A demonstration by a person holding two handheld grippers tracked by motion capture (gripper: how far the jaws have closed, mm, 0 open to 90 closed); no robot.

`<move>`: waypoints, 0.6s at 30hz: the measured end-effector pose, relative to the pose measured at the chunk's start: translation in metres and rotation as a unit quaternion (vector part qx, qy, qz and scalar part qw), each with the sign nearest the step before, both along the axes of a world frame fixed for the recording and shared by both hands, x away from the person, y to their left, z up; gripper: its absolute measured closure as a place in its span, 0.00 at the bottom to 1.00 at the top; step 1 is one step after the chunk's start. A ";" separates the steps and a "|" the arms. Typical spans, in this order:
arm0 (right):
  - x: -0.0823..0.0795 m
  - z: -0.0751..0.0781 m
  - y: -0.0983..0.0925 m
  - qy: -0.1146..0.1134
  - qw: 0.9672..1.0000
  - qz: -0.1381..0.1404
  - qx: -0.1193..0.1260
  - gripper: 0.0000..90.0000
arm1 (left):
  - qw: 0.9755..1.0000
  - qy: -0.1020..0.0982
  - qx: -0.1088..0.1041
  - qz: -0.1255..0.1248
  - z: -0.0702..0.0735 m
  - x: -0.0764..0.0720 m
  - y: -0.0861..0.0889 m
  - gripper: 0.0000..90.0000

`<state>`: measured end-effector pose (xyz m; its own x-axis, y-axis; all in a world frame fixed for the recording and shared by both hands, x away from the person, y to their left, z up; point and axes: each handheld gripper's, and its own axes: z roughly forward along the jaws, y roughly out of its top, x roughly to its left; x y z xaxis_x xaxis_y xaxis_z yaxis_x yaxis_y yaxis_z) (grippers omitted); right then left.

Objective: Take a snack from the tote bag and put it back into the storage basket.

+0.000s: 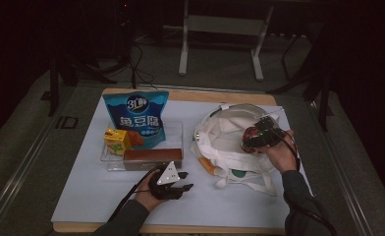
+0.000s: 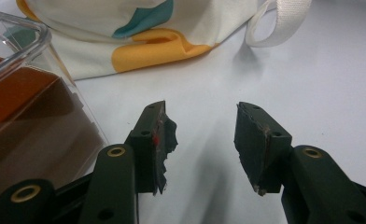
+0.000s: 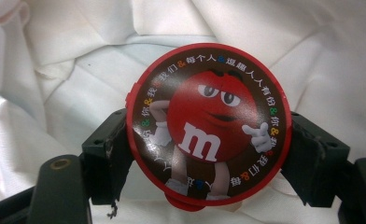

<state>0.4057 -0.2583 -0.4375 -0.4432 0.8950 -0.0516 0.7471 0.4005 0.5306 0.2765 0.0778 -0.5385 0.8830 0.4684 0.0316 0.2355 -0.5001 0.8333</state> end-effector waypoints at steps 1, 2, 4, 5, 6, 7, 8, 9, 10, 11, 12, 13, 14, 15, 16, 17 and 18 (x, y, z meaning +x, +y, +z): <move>0.000 0.000 0.000 0.000 1.000 0.001 0.000 0.29 | 1.000 0.000 0.000 0.000 0.000 0.000 0.000 0.60; -0.001 0.001 0.001 -0.002 1.000 0.003 0.000 0.29 | 1.000 0.000 0.000 0.000 0.000 0.000 0.000 0.60; -0.002 0.003 0.004 -0.004 1.000 0.007 -0.001 0.29 | 1.000 0.000 0.000 0.000 0.000 0.000 0.000 0.60; -0.002 0.004 0.005 -0.004 1.000 0.009 -0.003 0.29 | 1.000 0.000 0.000 0.000 0.000 0.000 0.000 0.60; -0.003 0.005 0.006 -0.004 1.000 0.010 -0.004 0.29 | 1.000 0.000 0.000 0.000 0.000 0.000 0.000 0.60; -0.003 0.006 0.008 -0.005 1.000 0.013 -0.004 0.29 | 1.000 0.000 0.000 0.000 0.000 0.000 0.000 0.60; -0.003 0.007 0.009 -0.005 1.000 0.016 -0.005 0.29 | 1.000 0.000 0.001 0.000 0.000 0.000 0.000 0.60; -0.004 0.008 0.011 -0.007 1.000 0.019 -0.005 0.29 | 1.000 0.000 0.000 0.000 0.000 0.000 0.000 0.60; -0.004 0.009 0.012 -0.008 1.000 0.020 -0.006 0.29 | 1.000 0.000 0.000 0.000 0.000 0.000 0.000 0.60; -0.005 0.010 0.014 -0.009 1.000 0.023 -0.007 0.29 | 1.000 0.000 0.000 0.000 0.000 0.000 0.000 0.60; -0.005 0.012 0.015 -0.009 1.000 0.024 -0.007 0.29 | 1.000 0.000 0.000 0.000 0.000 0.000 0.000 0.60; -0.005 0.013 0.017 -0.011 1.000 0.027 -0.008 0.29 | 1.000 0.000 0.000 0.000 0.000 0.000 0.000 0.60; -0.006 0.014 0.018 -0.012 0.999 0.028 -0.008 0.29 | 1.000 0.000 0.000 0.000 0.000 0.000 0.000 0.60; -0.006 0.015 0.019 -0.012 0.999 0.030 -0.008 0.29 | 1.000 0.000 0.000 0.000 0.000 0.000 0.000 0.60; -0.006 0.016 0.021 -0.013 0.999 0.033 -0.008 0.29 | 1.000 0.000 -0.001 0.000 0.000 0.000 0.000 0.60; -0.007 0.017 0.022 -0.012 0.999 0.034 -0.008 0.29 | 1.000 0.000 0.000 0.000 0.000 0.000 0.000 0.60; -0.007 0.018 0.023 -0.013 0.999 0.036 -0.008 0.29 | 1.000 0.000 0.000 -0.001 0.000 0.000 0.000 0.60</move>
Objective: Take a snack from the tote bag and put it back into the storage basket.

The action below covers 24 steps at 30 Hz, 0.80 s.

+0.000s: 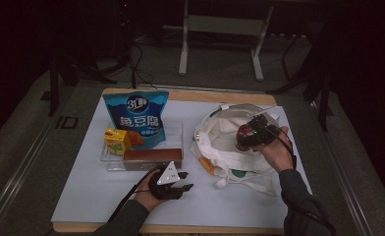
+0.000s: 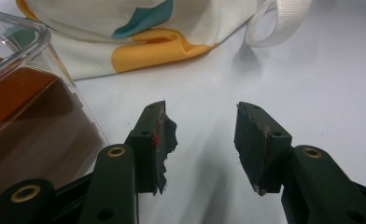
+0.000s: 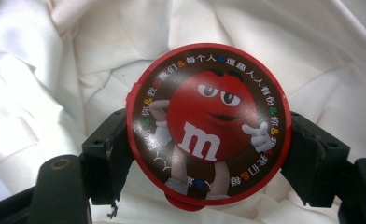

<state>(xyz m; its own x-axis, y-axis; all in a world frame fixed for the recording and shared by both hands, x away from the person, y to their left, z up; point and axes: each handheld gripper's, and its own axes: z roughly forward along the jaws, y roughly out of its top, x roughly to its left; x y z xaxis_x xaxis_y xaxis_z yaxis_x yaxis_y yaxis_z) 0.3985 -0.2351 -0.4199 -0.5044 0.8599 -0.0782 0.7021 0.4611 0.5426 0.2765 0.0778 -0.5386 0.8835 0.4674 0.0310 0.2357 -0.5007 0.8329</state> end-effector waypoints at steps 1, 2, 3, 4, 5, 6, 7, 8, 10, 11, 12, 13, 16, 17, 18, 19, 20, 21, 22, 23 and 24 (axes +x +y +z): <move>0.000 0.001 0.002 0.000 1.000 0.002 0.001 0.29 | 1.000 -0.001 0.000 0.000 0.000 0.000 0.000 0.60; -0.001 0.002 0.002 -0.001 1.000 0.004 0.002 0.29 | 1.000 -0.001 0.000 0.000 0.000 0.000 0.000 0.60; -0.001 0.003 0.004 -0.001 1.000 0.005 0.002 0.29 | 1.000 0.000 0.000 0.000 0.000 0.000 0.000 0.60; -0.001 0.004 0.005 -0.001 1.000 0.007 0.001 0.29 | 1.000 -0.001 0.000 0.000 0.000 0.000 0.000 0.60; -0.002 0.005 0.006 -0.003 1.000 0.009 0.002 0.29 | 1.000 0.000 -0.001 0.000 0.000 0.000 0.000 0.60; -0.002 0.005 0.006 -0.003 1.000 0.010 0.004 0.29 | 1.000 0.000 0.000 0.001 0.000 0.000 0.000 0.60; -0.002 0.006 0.007 -0.004 1.000 0.011 0.005 0.29 | 1.000 -0.001 0.000 0.001 0.000 0.000 0.000 0.60; -0.002 0.007 0.008 -0.004 1.000 0.012 0.004 0.29 | 1.000 -0.001 0.000 0.001 0.000 0.000 0.000 0.60; -0.002 0.008 0.009 -0.004 1.000 0.013 0.005 0.29 | 1.000 -0.001 0.000 0.002 0.000 0.000 0.000 0.60; -0.002 0.008 0.009 -0.003 1.000 0.012 0.006 0.29 | 1.000 -0.001 0.000 0.001 0.000 0.000 0.000 0.60; -0.003 0.008 0.010 -0.003 1.000 0.012 0.007 0.29 | 1.000 -0.001 0.000 0.001 0.000 0.000 0.000 0.60; -0.003 0.009 0.010 -0.002 1.000 0.012 0.010 0.29 | 1.000 -0.001 0.000 0.001 0.000 0.000 0.000 0.60; -0.004 0.009 0.011 0.000 1.000 0.013 0.013 0.29 | 1.000 -0.001 0.001 0.001 0.000 0.000 0.000 0.60; -0.004 0.009 0.012 0.000 1.000 0.014 0.013 0.29 | 1.000 -0.001 0.001 0.001 0.000 0.000 0.000 0.60; -0.004 0.009 0.013 0.000 1.000 0.016 0.017 0.29 | 1.000 -0.002 0.001 0.002 0.000 0.000 0.000 0.60; -0.004 0.009 0.014 0.001 1.000 0.015 0.019 0.29 | 1.000 -0.002 0.001 0.002 0.000 0.000 0.000 0.60; -0.003 0.010 0.015 0.001 1.000 0.016 0.021 0.29 | 1.000 -0.002 0.001 0.003 0.000 0.000 0.000 0.60; -0.003 0.010 0.016 0.001 1.000 0.016 0.021 0.29 | 1.000 -0.002 0.001 0.002 0.000 0.000 0.000 0.60; -0.003 0.010 0.017 0.000 1.000 0.017 0.021 0.29 | 1.000 -0.002 0.000 0.002 0.000 0.000 0.000 0.60; -0.003 0.011 0.018 0.001 1.000 0.019 0.021 0.29 | 1.000 -0.002 0.000 0.003 0.000 0.000 0.000 0.60; -0.003 0.011 0.018 0.003 1.000 0.020 0.024 0.29 | 1.000 -0.002 0.001 0.002 0.000 0.000 0.000 0.60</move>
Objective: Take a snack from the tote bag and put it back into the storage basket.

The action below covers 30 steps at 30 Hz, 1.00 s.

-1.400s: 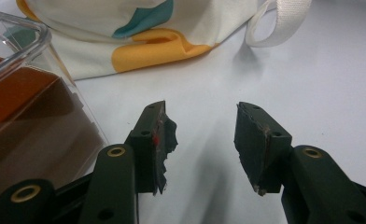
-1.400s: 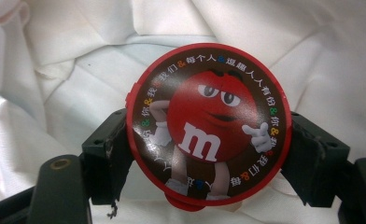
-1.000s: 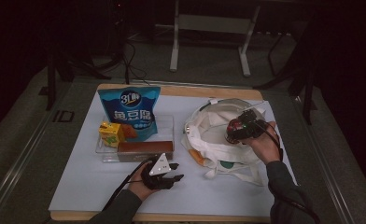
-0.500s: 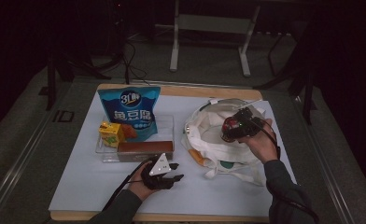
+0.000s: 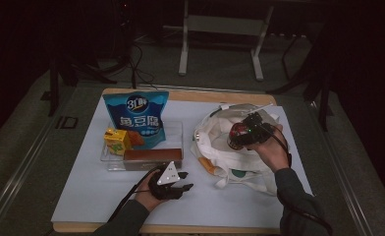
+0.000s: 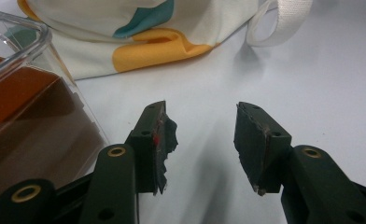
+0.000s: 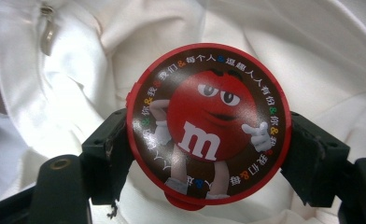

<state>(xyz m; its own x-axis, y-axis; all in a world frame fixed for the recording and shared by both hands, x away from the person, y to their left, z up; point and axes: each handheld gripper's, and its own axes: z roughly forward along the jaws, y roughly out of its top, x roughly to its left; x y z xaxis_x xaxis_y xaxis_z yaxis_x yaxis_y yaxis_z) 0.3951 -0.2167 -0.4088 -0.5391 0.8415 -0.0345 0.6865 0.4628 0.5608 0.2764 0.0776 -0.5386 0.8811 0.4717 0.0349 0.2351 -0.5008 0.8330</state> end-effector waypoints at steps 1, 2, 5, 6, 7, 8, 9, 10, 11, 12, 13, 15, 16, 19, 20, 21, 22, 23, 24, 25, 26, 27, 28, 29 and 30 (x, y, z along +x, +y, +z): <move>0.000 0.001 0.001 0.003 1.000 0.001 0.004 0.29 | 1.000 0.000 0.000 0.000 0.000 0.000 0.000 0.60; 0.000 0.001 0.001 0.002 1.000 0.003 0.007 0.29 | 1.000 0.000 0.000 0.000 0.000 0.000 0.000 0.60; 0.000 0.003 0.004 0.002 1.000 0.004 0.008 0.29 | 1.000 0.000 0.000 0.000 0.000 0.000 0.000 0.60; 0.000 0.003 0.005 0.001 1.000 0.007 0.008 0.29 | 1.000 0.000 0.000 0.000 0.000 0.000 0.000 0.60; 0.000 0.004 0.006 0.001 1.000 0.008 0.010 0.29 | 1.000 0.001 0.000 0.000 0.000 0.000 0.000 0.60; -0.001 0.005 0.007 0.001 1.000 0.009 0.010 0.29 | 1.000 0.001 -0.002 0.001 0.000 0.000 0.000 0.60; -0.001 0.006 0.008 0.000 1.000 0.010 0.011 0.29 | 1.000 0.001 -0.001 0.000 0.000 0.000 0.000 0.60; -0.001 0.006 0.009 -0.001 1.000 0.013 0.011 0.29 | 1.000 0.001 0.000 0.000 0.000 0.000 0.000 0.60; -0.002 0.007 0.009 0.000 1.000 0.013 0.012 0.29 | 1.000 0.001 0.000 0.000 0.000 0.000 0.000 0.60; -0.002 0.008 0.010 -0.001 1.000 0.015 0.013 0.29 | 1.000 0.002 0.000 0.000 0.000 0.000 0.000 0.60; -0.002 0.009 0.011 -0.002 1.000 0.016 0.013 0.29 | 1.000 0.002 0.000 0.000 0.000 0.000 0.000 0.60; -0.002 0.010 0.013 -0.002 1.000 0.016 0.013 0.29 | 1.000 0.001 0.000 0.000 0.000 0.000 0.000 0.60; -0.002 0.011 0.014 -0.002 1.000 0.017 0.013 0.29 | 1.000 0.001 0.000 0.000 0.000 0.000 0.000 0.60; -0.002 0.013 0.017 -0.003 1.000 0.020 0.015 0.29 | 1.000 0.001 0.000 0.000 0.000 0.000 0.000 0.60; -0.002 0.014 0.018 -0.002 1.000 0.022 0.016 0.29 | 1.000 0.001 0.000 0.000 0.000 0.000 0.000 0.60; -0.002 0.015 0.019 -0.003 1.000 0.023 0.015 0.29 | 1.000 0.001 0.000 0.000 0.000 0.000 0.000 0.60; -0.002 0.015 0.020 -0.004 1.000 0.026 0.015 0.29 | 1.000 0.001 0.000 0.000 0.000 0.000 0.000 0.60; -0.002 0.016 0.021 -0.004 1.000 0.026 0.014 0.29 | 1.000 0.001 0.000 0.000 0.000 0.000 0.000 0.60; -0.003 0.016 0.022 -0.004 1.000 0.028 0.014 0.29 | 1.000 0.001 0.000 0.000 0.000 0.000 0.000 0.60; -0.003 0.017 0.023 -0.005 0.999 0.030 0.013 0.29 | 1.000 0.001 0.000 0.000 0.000 0.000 0.000 0.60; -0.003 0.017 0.024 -0.005 0.999 0.031 0.012 0.29 | 1.000 0.001 0.000 0.000 0.000 0.000 0.000 0.60; -0.003 0.017 0.025 -0.005 0.999 0.032 0.013 0.29 | 1.000 0.001 0.000 0.000 0.000 0.000 0.000 0.60; -0.004 0.018 0.025 -0.005 0.999 0.032 0.014 0.29 | 1.000 0.001 0.000 0.000 0.000 0.000 0.000 0.60; -0.004 0.018 0.026 -0.005 0.999 0.034 0.014 0.29 | 1.000 0.001 0.000 0.000 0.000 0.000 0.000 0.60; -0.004 0.018 0.026 -0.005 0.999 0.034 0.015 0.29 | 1.000 0.001 -0.001 0.000 0.000 0.000 0.000 0.60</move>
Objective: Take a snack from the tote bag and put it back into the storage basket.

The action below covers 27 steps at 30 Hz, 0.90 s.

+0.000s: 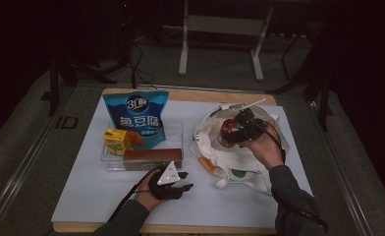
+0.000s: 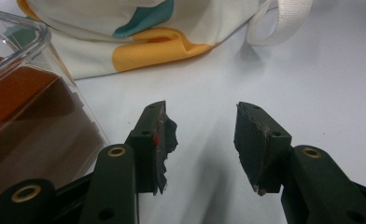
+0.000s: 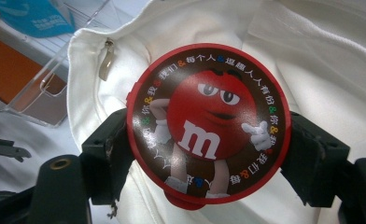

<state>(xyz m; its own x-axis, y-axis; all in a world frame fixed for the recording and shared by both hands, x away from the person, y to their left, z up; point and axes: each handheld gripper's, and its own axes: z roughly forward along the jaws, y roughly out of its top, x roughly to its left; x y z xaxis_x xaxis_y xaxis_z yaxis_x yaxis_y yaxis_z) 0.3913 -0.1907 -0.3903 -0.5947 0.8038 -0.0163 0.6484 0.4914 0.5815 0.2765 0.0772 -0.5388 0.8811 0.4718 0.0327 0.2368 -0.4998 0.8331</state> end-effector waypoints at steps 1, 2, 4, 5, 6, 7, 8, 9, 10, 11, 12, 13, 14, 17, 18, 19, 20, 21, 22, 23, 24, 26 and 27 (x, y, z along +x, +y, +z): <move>0.000 0.001 0.000 0.000 1.000 0.000 0.003 0.29 | 1.000 0.000 0.000 0.000 0.000 0.000 0.000 0.60; 0.000 0.001 0.000 0.000 1.000 0.000 0.006 0.29 | 1.000 0.000 0.000 0.000 0.000 0.000 0.000 0.60; 0.000 0.002 0.001 0.000 1.000 0.001 0.009 0.29 | 1.000 0.000 0.001 -0.001 0.000 0.000 0.000 0.60; 0.000 0.002 0.001 0.000 1.000 0.001 0.009 0.29 | 1.000 0.000 0.002 -0.001 0.000 0.000 0.000 0.60; 0.000 0.002 0.002 0.000 1.000 0.002 0.009 0.29 | 1.000 0.000 0.002 -0.001 0.000 0.000 0.000 0.60; 0.000 0.003 0.002 0.000 1.000 0.002 0.010 0.29 | 1.000 0.000 0.001 -0.001 0.000 0.000 0.000 0.60; 0.000 0.003 0.003 -0.001 1.000 0.003 0.011 0.29 | 1.000 0.000 0.001 -0.001 0.000 0.000 0.000 0.60; 0.000 0.004 0.004 -0.001 1.000 0.005 0.011 0.29 | 1.000 0.000 0.001 -0.001 0.000 0.000 0.000 0.60; 0.001 0.005 0.004 -0.003 1.000 0.005 0.011 0.29 | 1.000 0.000 0.001 -0.001 0.000 0.000 0.000 0.60; 0.000 0.006 0.005 -0.002 1.000 0.006 0.012 0.29 | 1.000 0.000 0.001 -0.001 0.000 0.000 0.000 0.60; 0.000 0.007 0.006 -0.002 1.000 0.007 0.013 0.29 | 1.000 0.000 0.001 -0.001 0.000 0.000 0.000 0.60; 0.000 0.008 0.007 -0.003 1.000 0.008 0.013 0.29 | 1.000 0.000 0.001 -0.001 0.000 0.000 0.000 0.60; 0.000 0.009 0.008 -0.003 1.000 0.010 0.013 0.29 | 1.000 0.000 0.001 -0.001 0.000 0.000 0.000 0.60; 0.000 0.011 0.011 -0.004 1.000 0.014 0.013 0.29 | 1.000 0.000 0.001 0.000 0.000 0.000 0.000 0.60; 0.000 0.012 0.012 -0.004 1.000 0.014 0.013 0.29 | 1.000 0.000 0.001 0.000 0.000 0.000 0.000 0.60; 0.000 0.012 0.013 -0.004 1.000 0.016 0.012 0.29 | 1.000 0.000 0.001 0.000 0.000 0.000 0.000 0.60; 0.000 0.012 0.015 -0.004 1.000 0.016 0.012 0.29 | 1.000 0.000 0.001 0.000 0.000 0.000 0.000 0.60; 0.000 0.013 0.016 -0.003 1.000 0.018 0.011 0.29 | 1.000 0.000 0.000 0.000 0.000 0.000 0.000 0.60; 0.000 0.013 0.018 -0.003 1.000 0.019 0.011 0.29 | 1.000 0.001 0.000 0.000 0.000 0.000 0.000 0.60; 0.000 0.013 0.019 -0.004 1.000 0.021 0.011 0.29 | 1.000 0.001 0.000 0.000 0.000 0.000 0.000 0.60; 0.000 0.014 0.020 -0.004 1.000 0.022 0.013 0.29 | 1.000 0.000 0.001 0.000 0.000 0.000 0.000 0.60; 0.000 0.015 0.023 -0.003 1.000 0.023 0.014 0.29 | 1.000 0.000 0.001 0.000 0.000 0.000 0.000 0.60; 0.000 0.016 0.025 -0.003 1.000 0.025 0.014 0.29 | 1.000 0.000 0.001 0.000 0.000 0.000 0.000 0.60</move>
<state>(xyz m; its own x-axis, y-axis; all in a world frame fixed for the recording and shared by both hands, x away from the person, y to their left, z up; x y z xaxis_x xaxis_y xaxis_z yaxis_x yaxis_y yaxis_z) 0.3909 -0.1659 -0.3744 -0.6333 0.7739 0.0016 0.6205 0.5066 0.5986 0.2765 0.0775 -0.5387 0.8808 0.4722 0.0340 0.2366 -0.5013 0.8323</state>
